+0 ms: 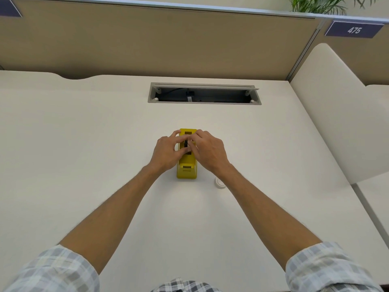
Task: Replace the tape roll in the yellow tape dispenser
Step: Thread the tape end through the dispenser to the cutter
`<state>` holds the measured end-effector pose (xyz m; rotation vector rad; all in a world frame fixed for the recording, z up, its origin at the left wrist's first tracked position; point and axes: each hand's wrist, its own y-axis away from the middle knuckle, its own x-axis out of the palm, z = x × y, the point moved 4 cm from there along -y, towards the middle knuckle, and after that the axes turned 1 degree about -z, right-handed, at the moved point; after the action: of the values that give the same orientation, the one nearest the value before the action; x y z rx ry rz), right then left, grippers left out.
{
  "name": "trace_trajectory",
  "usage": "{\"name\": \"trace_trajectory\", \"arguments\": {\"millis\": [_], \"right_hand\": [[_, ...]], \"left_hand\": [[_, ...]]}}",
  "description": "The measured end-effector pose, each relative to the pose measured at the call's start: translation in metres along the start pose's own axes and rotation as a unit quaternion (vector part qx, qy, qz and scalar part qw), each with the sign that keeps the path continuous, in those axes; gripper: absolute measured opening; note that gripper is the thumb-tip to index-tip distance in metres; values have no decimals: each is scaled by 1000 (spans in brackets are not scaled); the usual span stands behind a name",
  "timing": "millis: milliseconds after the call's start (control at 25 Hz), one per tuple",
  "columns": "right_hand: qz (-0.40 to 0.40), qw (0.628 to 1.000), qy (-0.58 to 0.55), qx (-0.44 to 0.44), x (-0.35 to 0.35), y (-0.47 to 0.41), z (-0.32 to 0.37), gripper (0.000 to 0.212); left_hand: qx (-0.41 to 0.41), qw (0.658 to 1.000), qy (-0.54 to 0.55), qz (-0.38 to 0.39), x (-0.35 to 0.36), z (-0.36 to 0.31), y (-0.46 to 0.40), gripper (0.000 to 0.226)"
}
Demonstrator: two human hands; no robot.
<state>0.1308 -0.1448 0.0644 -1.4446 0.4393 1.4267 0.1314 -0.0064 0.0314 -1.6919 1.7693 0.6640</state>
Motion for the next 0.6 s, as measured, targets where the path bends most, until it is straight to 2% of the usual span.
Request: {"name": "trace_trajectory", "arguments": {"millis": [200,360,600], "right_hand": [[-6,1000,17,-16,-2,-3,2,10],[32,998,46,-6,8,-3,1,8],[25,999,5,30,10,-3,-4,12]], "left_hand": [[-5,1000,-4,8,1,1,-1,42],[-8,1000,3,6,0,1,-1,43],[-5,1000,10,4,-1,-1,0,43]]}}
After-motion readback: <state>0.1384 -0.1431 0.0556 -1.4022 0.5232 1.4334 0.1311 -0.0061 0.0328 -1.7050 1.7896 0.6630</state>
